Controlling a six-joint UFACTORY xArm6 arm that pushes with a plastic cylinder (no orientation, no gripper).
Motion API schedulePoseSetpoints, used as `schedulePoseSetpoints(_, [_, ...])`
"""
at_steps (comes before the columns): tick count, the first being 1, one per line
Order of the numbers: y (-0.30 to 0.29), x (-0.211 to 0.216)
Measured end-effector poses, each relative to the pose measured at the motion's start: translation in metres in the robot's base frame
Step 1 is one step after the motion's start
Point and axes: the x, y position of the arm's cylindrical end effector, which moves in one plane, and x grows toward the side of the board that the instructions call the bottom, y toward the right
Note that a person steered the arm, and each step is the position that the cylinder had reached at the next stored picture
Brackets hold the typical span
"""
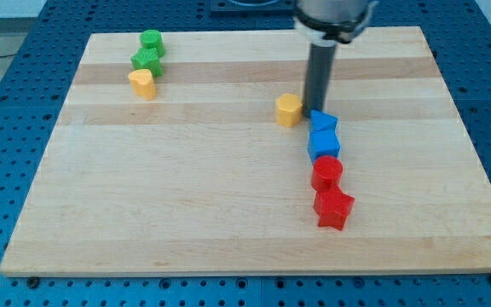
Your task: Move the yellow hexagon bottom to the yellow heart
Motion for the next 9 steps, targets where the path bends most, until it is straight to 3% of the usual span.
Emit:
schedulePoseSetpoints(4, [-0.153,-0.004])
schedulePoseSetpoints(6, [-0.200,-0.004])
schedulePoseSetpoints(8, [-0.215,-0.004])
schedulePoseSetpoints(9, [-0.178,-0.003])
